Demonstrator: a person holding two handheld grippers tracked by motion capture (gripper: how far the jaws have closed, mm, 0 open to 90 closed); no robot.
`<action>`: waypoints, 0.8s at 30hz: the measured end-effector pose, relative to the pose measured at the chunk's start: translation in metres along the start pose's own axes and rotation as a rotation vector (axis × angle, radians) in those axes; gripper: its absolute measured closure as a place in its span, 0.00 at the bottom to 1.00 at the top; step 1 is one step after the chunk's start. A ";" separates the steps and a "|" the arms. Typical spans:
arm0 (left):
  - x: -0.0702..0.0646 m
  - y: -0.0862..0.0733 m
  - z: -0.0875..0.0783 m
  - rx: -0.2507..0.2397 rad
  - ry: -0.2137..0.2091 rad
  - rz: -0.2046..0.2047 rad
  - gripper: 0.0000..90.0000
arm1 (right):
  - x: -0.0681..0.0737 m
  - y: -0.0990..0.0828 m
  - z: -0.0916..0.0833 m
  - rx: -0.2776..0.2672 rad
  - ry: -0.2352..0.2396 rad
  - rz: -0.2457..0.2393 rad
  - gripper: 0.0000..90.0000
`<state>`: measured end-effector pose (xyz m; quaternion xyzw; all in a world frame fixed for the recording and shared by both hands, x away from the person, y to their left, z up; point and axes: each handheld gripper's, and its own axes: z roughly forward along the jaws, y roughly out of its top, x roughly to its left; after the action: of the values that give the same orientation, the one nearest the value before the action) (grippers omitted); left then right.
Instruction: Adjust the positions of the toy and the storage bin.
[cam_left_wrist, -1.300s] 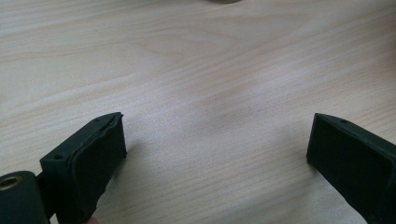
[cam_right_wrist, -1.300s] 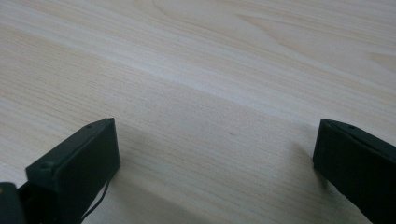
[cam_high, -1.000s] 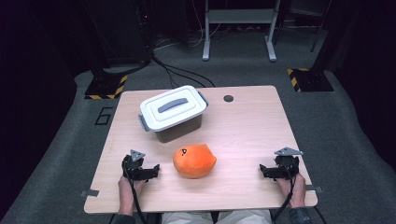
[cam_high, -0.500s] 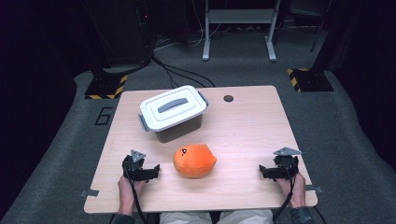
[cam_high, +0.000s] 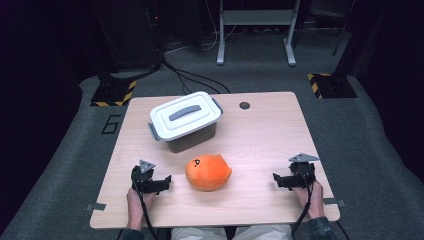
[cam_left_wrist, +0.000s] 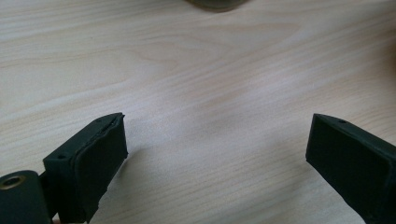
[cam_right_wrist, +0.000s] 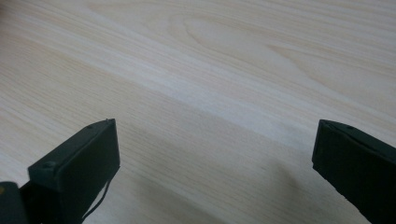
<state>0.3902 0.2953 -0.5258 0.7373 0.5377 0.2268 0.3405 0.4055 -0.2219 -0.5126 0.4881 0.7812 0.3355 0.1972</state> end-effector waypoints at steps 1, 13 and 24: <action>0.000 0.001 -0.001 -0.001 -0.003 -0.002 0.06 | 0.001 0.002 0.000 0.000 0.002 -0.004 0.00; 0.006 0.020 -0.011 -0.019 -0.019 -0.015 0.07 | 0.018 0.034 0.005 -0.004 0.062 -0.063 0.01; 0.008 0.040 -0.018 -0.041 -0.023 0.004 0.07 | 0.032 0.072 0.012 -0.012 0.118 -0.085 0.01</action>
<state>0.4060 0.3000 -0.4845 0.7338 0.5275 0.2299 0.3611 0.4440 -0.1680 -0.4687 0.4327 0.8095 0.3597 0.1677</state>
